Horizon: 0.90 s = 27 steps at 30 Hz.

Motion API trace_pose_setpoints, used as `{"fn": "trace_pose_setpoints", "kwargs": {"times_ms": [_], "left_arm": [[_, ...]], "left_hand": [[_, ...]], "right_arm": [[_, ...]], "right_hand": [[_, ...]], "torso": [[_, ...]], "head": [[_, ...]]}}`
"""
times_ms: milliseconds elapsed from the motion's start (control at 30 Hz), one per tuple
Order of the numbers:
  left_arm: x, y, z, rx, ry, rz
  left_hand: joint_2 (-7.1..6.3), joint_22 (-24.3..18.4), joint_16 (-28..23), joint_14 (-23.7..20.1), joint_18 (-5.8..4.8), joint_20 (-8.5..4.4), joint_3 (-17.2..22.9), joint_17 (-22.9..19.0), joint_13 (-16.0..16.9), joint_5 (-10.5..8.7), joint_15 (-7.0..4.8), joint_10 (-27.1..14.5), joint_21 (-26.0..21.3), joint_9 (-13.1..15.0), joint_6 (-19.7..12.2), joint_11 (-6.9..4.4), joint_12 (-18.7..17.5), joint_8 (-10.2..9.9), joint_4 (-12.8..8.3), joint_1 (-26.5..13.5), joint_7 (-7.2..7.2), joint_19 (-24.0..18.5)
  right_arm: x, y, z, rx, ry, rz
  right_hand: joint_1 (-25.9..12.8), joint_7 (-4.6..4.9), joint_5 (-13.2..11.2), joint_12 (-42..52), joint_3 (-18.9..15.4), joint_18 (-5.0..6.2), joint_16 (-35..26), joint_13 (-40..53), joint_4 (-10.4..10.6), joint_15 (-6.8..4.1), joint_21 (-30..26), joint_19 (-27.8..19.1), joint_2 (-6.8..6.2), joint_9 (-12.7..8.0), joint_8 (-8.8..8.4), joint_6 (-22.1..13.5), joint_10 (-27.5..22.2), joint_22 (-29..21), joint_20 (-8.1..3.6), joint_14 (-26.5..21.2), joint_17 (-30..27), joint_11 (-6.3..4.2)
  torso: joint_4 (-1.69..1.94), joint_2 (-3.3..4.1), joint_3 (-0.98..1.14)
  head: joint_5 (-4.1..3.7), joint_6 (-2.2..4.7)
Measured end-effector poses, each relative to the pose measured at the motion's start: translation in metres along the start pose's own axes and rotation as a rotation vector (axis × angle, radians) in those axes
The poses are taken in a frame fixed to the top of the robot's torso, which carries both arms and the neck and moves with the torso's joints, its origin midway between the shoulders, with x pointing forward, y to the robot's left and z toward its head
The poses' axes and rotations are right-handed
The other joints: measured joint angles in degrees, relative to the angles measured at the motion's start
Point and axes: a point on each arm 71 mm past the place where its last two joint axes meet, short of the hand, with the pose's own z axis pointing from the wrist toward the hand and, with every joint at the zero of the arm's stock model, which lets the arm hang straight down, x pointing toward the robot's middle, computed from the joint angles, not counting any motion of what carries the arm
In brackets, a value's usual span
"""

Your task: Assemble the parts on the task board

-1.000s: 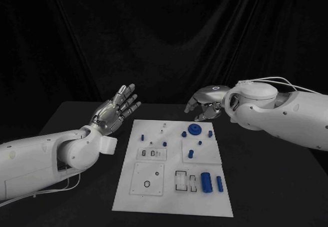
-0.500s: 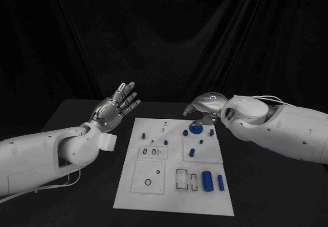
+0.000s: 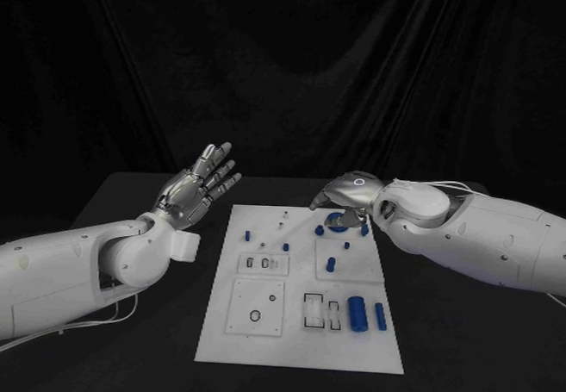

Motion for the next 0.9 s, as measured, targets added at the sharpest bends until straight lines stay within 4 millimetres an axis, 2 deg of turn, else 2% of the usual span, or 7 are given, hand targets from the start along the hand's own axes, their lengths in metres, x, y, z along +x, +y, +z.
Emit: {"fn": "trace_pose_setpoints", "kwargs": {"times_ms": [133, 200, 333, 500, 900], "left_arm": [[-0.002, -0.001, -0.001, 0.001, -0.004, 0.002], [-0.003, -0.001, -0.001, 0.002, -0.005, 0.003], [-0.003, -0.001, -0.001, 0.002, -0.006, 0.003], [-0.003, -0.001, -0.001, 0.002, -0.005, 0.003], [-0.004, -0.001, 0.001, 0.003, -0.001, 0.001]], "left_hand": [[-0.22, 0.0, 0.0, 0.0, 0.00, 0.00, 0.0, 0.0, 0.0, 0.00, 0.00, 0.0, 0.0, 0.0, 0.0, 0.00, 0.0, 0.0, 0.0, 0.2, 0.00, 0.0], [-0.22, 0.0, 0.0, 0.0, 0.00, 0.00, 0.0, 0.0, 0.0, 0.08, 0.00, 0.0, 0.0, 0.0, 0.0, 0.39, 0.0, 0.0, 0.0, 0.2, 0.00, 0.0], [-0.22, 0.0, 0.0, 0.0, 0.00, 0.00, 0.0, 0.0, 0.0, 0.22, 0.00, 0.0, 0.0, 0.0, 0.0, 0.44, 0.0, 0.0, 0.0, 0.2, 0.00, 0.0], [-0.22, 0.0, 0.0, 0.0, 0.00, 0.00, 0.0, 0.0, 0.0, 0.22, 0.00, 0.0, 0.0, 0.0, 0.0, 0.44, 0.0, 0.0, 0.0, 0.2, 0.00, 0.0], [-0.25, 0.0, 0.0, 0.0, 0.00, 0.00, 0.3, 0.0, 0.0, 0.44, -0.01, 0.0, 0.0, 0.0, 0.0, 0.44, 0.0, 0.0, 0.0, 0.6, 0.00, 0.0]], "right_arm": [[0.007, 0.001, 0.003, -0.004, 0.007, 0.001], [0.010, 0.001, 0.004, -0.004, 0.012, 0.003], [0.016, 0.001, 0.006, -0.005, 0.022, 0.005], [0.023, 0.003, 0.008, -0.007, 0.031, 0.008], [0.037, 0.004, 0.013, -0.008, 0.054, 0.013]], "right_hand": [[0.1, 0.40, -0.2, 0.0, 0.0, 0.00, 0.0, 0.1, 0.0, -0.15, 0.3, -0.2, 0.06, 0.2, 0.00, 0.4, 0.6, 0.6, 0.00, -0.1, 0.1, -0.02], [0.1, 0.48, -1.0, 0.0, 0.0, 0.00, 0.0, 0.1, 0.0, -0.21, 0.7, -0.4, 0.06, 0.2, 0.00, 0.5, 0.6, 0.9, 0.00, -0.2, 0.0, -0.02], [0.3, 0.53, -1.4, 0.0, 0.2, 0.00, -0.2, 0.1, 0.1, 0.00, 0.8, -0.8, -0.17, 0.3, 0.00, 0.5, 0.6, 1.2, 0.01, -0.4, -0.5, -0.06], [0.7, 0.80, -1.3, 0.0, 0.6, 0.01, -0.2, 0.1, -0.3, -0.19, 1.3, -0.8, -0.17, 0.5, 0.00, 1.0, 0.8, 2.3, 0.01, -0.6, -0.4, -0.23], [1.4, 0.78, -0.1, 0.0, 1.2, 0.02, -0.5, 0.1, -0.9, -0.36, 1.6, -1.2, -0.28, 0.7, 0.00, 1.2, 1.0, 3.1, 0.01, -0.8, -0.7, -0.43]], "torso": [[0.01, 0.00, 0.00], [0.01, -0.01, -0.01], [0.01, -0.07, -0.02], [0.01, -0.10, -0.01], [-0.01, -0.02, 0.00]], "head": [[-0.20, 0.15], [-0.20, 0.18], [0.01, 0.25], [-0.06, 0.36], [0.00, 0.51]]}}
